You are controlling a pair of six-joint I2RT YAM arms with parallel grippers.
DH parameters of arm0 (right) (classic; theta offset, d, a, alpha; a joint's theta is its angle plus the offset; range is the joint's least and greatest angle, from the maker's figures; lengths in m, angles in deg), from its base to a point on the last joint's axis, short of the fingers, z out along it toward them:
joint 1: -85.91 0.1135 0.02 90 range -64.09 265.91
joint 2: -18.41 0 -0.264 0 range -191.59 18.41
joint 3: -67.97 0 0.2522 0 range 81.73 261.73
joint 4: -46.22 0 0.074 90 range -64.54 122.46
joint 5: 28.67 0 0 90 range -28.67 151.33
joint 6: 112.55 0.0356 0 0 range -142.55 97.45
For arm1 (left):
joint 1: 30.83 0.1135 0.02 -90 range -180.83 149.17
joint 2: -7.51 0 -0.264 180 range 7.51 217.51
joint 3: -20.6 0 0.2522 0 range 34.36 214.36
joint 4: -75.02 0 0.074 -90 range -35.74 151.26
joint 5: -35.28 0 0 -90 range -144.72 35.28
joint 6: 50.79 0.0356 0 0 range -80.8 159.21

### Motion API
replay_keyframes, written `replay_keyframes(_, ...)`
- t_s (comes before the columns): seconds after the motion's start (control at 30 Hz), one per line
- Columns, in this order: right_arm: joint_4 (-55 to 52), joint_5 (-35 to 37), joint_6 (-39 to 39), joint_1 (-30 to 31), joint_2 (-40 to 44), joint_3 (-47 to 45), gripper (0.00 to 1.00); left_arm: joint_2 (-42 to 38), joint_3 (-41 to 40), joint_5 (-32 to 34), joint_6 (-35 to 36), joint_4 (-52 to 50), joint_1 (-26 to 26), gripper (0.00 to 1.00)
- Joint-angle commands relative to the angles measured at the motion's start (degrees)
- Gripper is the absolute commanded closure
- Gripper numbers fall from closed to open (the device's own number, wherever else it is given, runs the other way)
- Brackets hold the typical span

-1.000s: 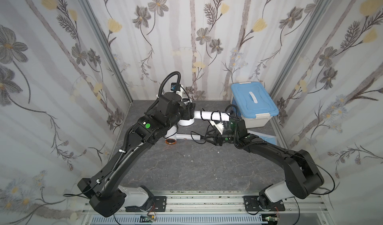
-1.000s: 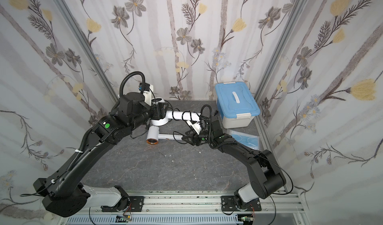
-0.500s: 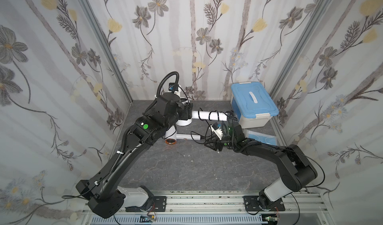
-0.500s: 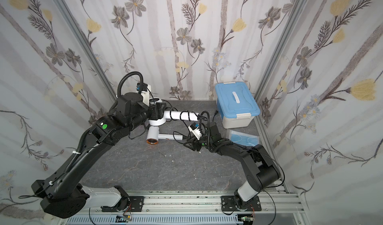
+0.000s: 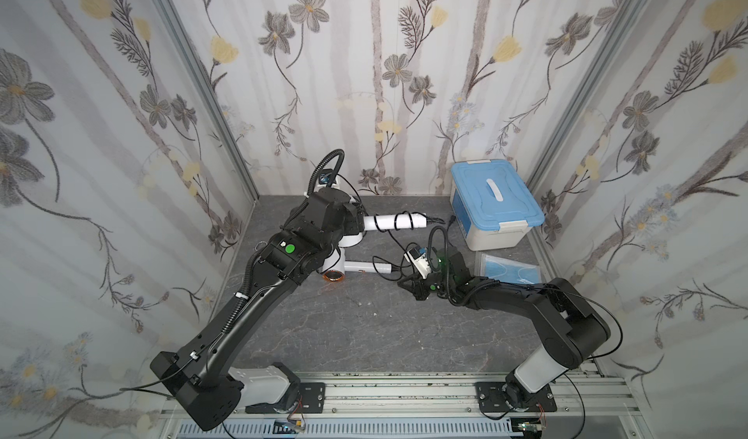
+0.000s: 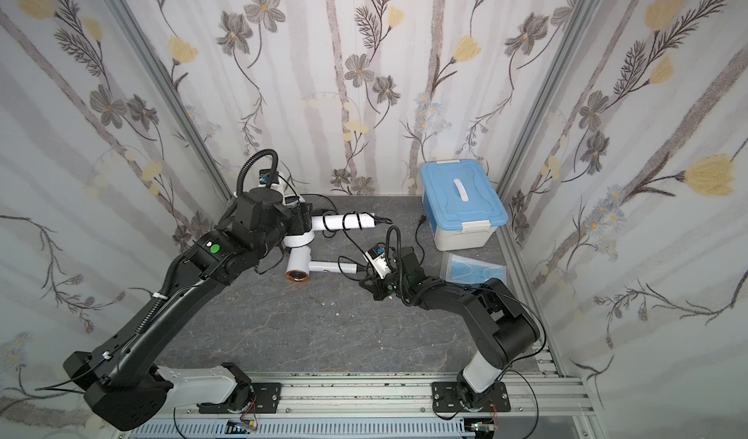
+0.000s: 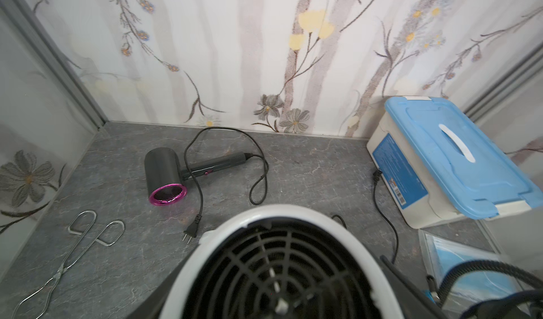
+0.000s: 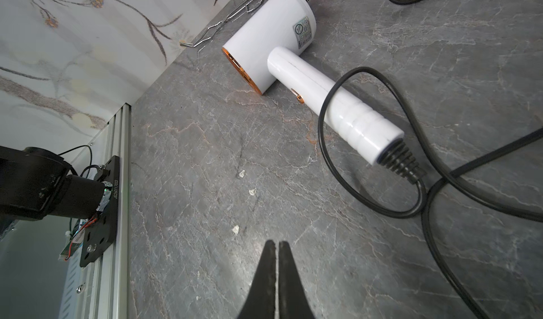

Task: Wrap the cord around the hair dryer
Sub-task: Wrap the power cord around the hair dryer.

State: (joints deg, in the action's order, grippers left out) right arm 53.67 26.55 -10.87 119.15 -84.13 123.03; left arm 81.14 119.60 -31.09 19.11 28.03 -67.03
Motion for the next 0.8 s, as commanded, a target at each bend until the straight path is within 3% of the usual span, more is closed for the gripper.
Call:
replay_keyframes(0.0,-3.37,6.76,1.06,2.86,0.32,1.46,1.0,-0.11,-2.79,8.11,-4.01,10.84,0.86,1.0)
replay_keyframes(0.27,-13.1,18.32,1.57,10.78,2.01,5.55,1.0,5.49,-6.12,20.62,-3.46,11.68,1.97,1.0)
replay_keyframes(0.57,-27.11,30.55,-1.07,19.56,6.49,10.73,1.0,11.69,-10.76,26.2,-3.79,11.65,3.55,1.0)
replay_keyframes(0.67,-27.68,30.71,-0.41,19.18,9.69,10.64,1.0,13.17,-11.94,25.44,-4.11,11.27,3.9,1.0)
replay_keyframes(0.77,-28.28,26.41,-0.53,17.58,13.29,11.86,1.0,14.64,-12.84,23.22,-3.99,10.37,4.33,1.0)
